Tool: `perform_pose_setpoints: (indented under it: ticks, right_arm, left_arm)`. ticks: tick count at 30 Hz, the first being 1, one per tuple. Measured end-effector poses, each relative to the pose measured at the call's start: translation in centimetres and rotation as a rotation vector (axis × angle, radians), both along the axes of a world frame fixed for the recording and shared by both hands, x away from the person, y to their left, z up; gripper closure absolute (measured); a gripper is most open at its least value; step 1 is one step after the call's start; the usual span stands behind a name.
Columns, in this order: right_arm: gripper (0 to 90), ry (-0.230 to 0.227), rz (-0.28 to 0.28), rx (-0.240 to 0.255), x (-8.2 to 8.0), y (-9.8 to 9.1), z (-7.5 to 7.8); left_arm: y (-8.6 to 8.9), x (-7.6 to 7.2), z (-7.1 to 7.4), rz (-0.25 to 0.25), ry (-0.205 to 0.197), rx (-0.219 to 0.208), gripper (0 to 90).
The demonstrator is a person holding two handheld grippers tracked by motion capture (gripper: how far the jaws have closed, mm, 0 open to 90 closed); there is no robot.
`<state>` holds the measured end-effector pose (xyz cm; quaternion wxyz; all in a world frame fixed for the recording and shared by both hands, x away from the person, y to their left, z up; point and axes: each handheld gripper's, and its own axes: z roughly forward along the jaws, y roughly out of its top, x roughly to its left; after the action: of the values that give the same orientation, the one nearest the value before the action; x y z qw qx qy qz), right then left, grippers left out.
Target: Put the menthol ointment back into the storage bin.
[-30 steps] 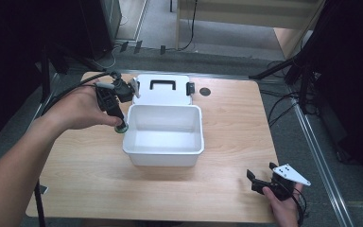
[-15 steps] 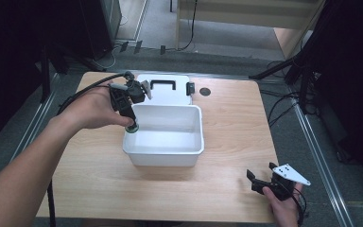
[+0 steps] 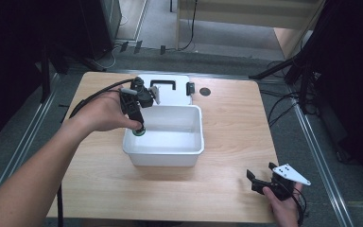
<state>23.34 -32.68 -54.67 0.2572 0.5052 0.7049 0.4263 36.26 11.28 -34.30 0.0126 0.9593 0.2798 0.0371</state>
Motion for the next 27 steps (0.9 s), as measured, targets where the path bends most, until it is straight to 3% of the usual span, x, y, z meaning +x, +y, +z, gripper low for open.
perform_pose_setpoints:
  ticks: [27]
  right_arm:
    - [6.1, 0.003, 0.004, 0.004, 0.1, 0.0, 0.0]
  left_arm:
    - [-0.5, 0.7, -5.1, 0.003, 0.042, -0.03, 51.5]
